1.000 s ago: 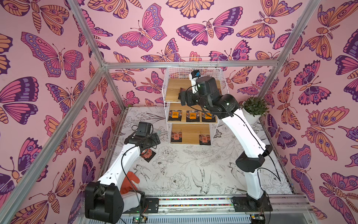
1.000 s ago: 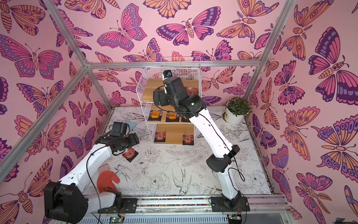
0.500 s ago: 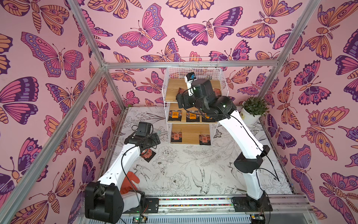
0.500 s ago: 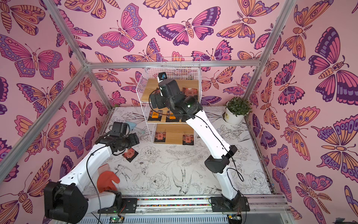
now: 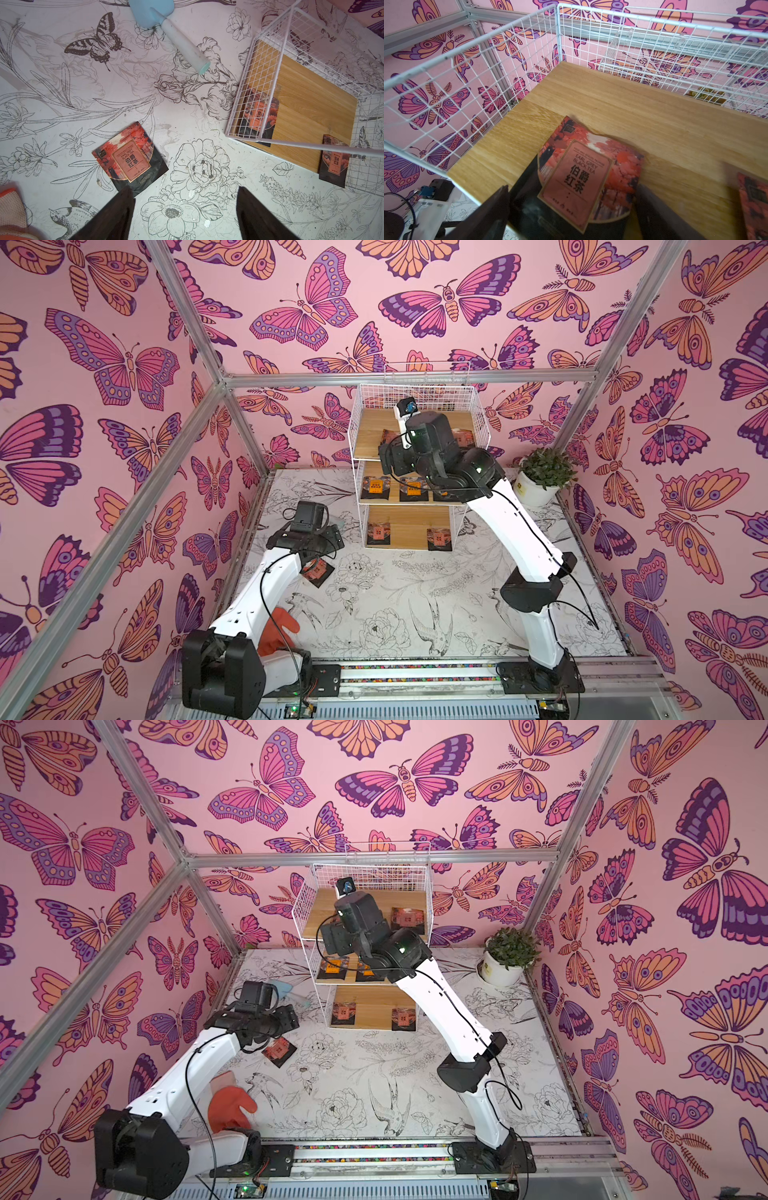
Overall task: Remove the tea bags from the shelf
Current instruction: Pick up the tea bag from the shelf.
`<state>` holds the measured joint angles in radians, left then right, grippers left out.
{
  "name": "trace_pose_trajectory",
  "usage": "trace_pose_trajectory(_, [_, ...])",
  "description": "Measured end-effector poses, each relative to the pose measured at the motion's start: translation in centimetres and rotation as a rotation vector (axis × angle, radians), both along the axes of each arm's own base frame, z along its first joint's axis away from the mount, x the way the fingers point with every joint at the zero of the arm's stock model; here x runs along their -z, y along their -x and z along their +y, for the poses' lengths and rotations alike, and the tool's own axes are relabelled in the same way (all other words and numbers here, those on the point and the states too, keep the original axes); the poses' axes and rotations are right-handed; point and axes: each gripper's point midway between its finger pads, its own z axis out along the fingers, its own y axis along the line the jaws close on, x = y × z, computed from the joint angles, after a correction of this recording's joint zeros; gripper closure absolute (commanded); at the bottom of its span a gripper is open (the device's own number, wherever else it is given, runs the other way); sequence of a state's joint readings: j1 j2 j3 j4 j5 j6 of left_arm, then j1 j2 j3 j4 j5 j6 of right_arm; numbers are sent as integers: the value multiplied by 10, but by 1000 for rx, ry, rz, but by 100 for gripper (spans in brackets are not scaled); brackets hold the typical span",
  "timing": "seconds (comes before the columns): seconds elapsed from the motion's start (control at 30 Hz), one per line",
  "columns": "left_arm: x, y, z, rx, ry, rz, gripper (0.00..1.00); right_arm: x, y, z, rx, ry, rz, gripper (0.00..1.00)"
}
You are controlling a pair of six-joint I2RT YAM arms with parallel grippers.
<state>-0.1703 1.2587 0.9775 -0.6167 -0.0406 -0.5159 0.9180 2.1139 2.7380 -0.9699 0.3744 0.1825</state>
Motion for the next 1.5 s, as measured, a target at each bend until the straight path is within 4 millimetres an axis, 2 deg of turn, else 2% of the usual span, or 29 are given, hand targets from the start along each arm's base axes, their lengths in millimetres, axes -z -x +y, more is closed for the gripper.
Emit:
trace_pose_trajectory(0.4, [-2,-2,0,0,2,-11,20,1,3,2,-22,-4,11,28])
trace_pose_trajectory(0.6, [-2,-2,0,1,2,-11,20,1,1,1,-34,-11,18,48])
trace_pose_trajectory(0.83, [-2,-2,0,2,0,-11,20,1,1,2,-49,-16,27,80])
trace_pose_trajectory(1.03, [-2,-2,0,3,0,-11,20,1,3,3,-62,-17,28,99])
trace_pose_trajectory(1.5, [-5,-2,0,3,2,-22,20,-6,8,-3,-96,-1,10,100])
